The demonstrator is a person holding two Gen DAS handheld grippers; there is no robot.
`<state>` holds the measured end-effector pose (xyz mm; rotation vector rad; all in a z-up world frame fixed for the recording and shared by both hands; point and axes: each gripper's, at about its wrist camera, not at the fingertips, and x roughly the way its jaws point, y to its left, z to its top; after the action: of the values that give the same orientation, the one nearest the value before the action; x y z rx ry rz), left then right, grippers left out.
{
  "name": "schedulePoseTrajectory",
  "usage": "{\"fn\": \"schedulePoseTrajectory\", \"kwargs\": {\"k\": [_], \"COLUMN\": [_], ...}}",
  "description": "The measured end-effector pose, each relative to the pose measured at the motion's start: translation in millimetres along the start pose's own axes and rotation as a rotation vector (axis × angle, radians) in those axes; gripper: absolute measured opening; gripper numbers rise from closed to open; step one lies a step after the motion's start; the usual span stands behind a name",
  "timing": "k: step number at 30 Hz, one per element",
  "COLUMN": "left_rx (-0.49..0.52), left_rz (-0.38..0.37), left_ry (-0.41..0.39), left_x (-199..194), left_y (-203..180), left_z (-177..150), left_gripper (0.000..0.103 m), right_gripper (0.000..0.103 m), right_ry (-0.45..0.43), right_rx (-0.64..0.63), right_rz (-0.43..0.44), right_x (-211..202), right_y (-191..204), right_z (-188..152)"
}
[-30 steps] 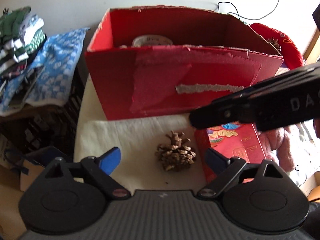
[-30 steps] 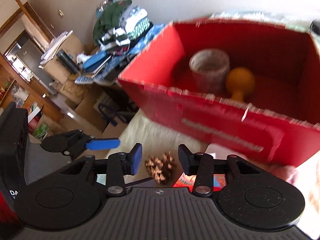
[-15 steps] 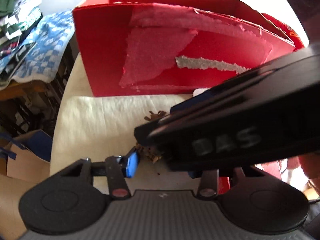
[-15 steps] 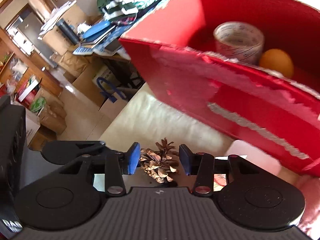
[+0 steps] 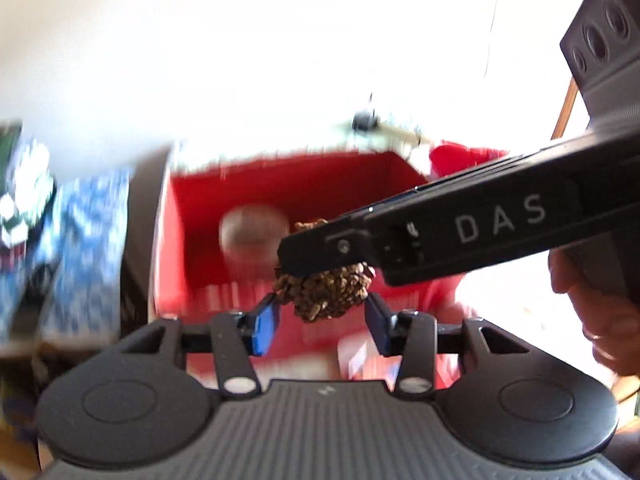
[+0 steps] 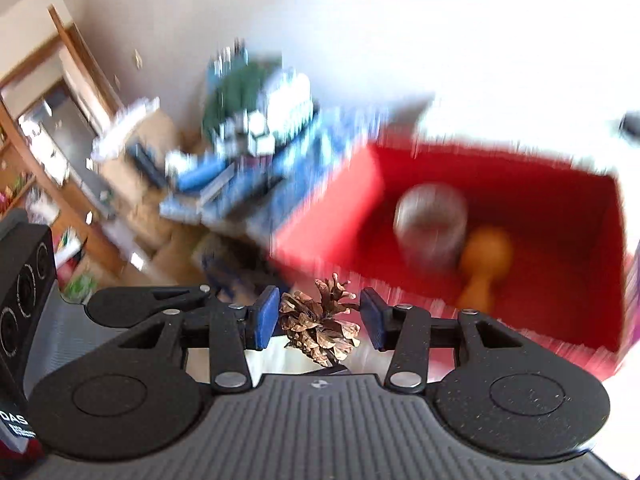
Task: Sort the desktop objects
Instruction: 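Carry the pine cone into the red box and release it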
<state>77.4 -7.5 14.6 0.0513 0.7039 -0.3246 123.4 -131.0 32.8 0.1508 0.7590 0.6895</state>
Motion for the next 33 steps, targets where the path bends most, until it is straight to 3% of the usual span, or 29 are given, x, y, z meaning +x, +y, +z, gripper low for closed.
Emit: {"fn": "schedulePoseTrajectory", "kwargs": {"k": [2,4,7,8,9,14,24,29,33], "left_rx": [0.009,-0.002,-0.029,-0.034,-0.030,-0.022,-0.015,-0.048,-0.062], "left_rz": [-0.001,0.007,0.017,0.025,0.037,0.066,0.092,0.098,0.090], "left_ry": [-0.021,0.018,0.126,0.172,0.215,0.373,0.479,0.486,0.482], "left_x": [8.1,30.3,70.3,83.6,95.3,138.9,162.3,166.3,162.5], "left_y": [9.4,22.3,42.0,47.4,51.2,63.1,66.0,68.8,68.8], "left_z": [26.3,44.1,58.6,58.6,55.2,35.9,25.5,23.9,24.1], "left_gripper": [0.046,0.049,0.048,0.048,0.048,0.047,0.047,0.050,0.058], "right_gripper": [0.048,0.048,0.047,0.040,0.039,0.039,0.039,0.039,0.038], "right_ry": [-0.049,-0.053,0.028,0.077,0.126,0.276,0.402,0.429,0.442], "right_rx": [-0.003,0.005,0.059,0.090,0.123,0.257,0.296,0.306,0.332], "right_rz": [-0.016,-0.033,-0.063,-0.064,-0.056,-0.042,-0.044,-0.035,-0.042], "right_x": [-1.4,11.6,47.5,62.3,76.4,126.0,155.2,162.8,160.3], "right_y": [-5.7,-15.0,-34.1,-41.3,-48.4,-76.1,-75.4,-77.1,-77.7], "right_z": [21.8,42.1,63.8,68.3,70.6,60.0,49.5,50.1,50.0]}}
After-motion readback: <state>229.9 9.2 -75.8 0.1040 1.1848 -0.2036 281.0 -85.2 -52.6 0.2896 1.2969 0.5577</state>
